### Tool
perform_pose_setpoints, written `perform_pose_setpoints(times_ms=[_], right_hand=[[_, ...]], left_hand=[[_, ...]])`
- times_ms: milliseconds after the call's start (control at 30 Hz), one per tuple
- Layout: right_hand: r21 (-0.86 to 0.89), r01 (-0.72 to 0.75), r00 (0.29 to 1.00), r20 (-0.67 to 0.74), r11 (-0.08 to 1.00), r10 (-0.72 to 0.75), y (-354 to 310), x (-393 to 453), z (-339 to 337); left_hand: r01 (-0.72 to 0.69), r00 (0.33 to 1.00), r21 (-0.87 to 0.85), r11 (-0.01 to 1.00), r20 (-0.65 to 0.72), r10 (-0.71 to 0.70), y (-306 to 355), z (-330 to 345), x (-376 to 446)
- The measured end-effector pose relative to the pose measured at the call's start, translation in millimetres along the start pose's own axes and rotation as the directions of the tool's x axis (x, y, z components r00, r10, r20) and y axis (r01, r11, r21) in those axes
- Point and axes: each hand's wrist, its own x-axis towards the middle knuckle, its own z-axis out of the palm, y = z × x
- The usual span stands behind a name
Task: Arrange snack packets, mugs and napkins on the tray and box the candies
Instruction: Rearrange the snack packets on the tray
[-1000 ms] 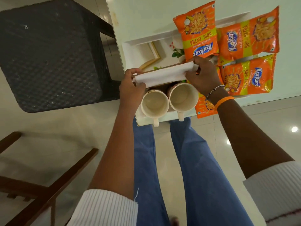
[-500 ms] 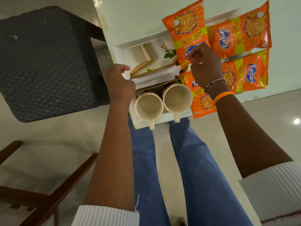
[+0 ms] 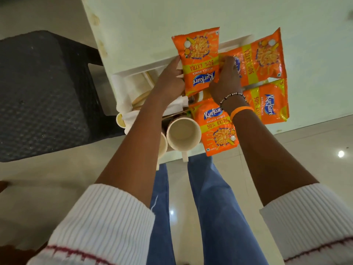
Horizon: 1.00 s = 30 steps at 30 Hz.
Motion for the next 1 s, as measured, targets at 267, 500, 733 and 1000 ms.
perform_pose_setpoints(times_ms=[267, 500, 733, 1000], right_hand=[[0.03, 0.133, 0.952, -0.283, 0.991, -0.119, 23.0, -8.9, -45.5], [0.192, -0.189, 0.949, -0.218, 0.963, 0.229, 78.1, 23.8, -91.8], [0.192, -0.076, 0.957, -0.261, 0.978, 0.126, 85.5, 35.3, -90.6], [0.29, -0.151, 0.936, -0.265, 0.945, 0.231, 103.6, 21.4, -104.7]], left_hand=[[0.022, 0.958, 0.24, 0.971, -0.284, 0.048, 3.6, 28.9, -7.6], [-0.142, 0.976, 0.669, 0.73, -0.028, 0.216, 2.0, 78.0, -31.4], [-0.074, 0.99, 0.777, 0.625, -0.021, 0.143, -3.0, 98.5, -25.5], [-0.143, 0.985, 0.784, 0.604, 0.054, 0.162, -6.4, 128.3, -35.8]])
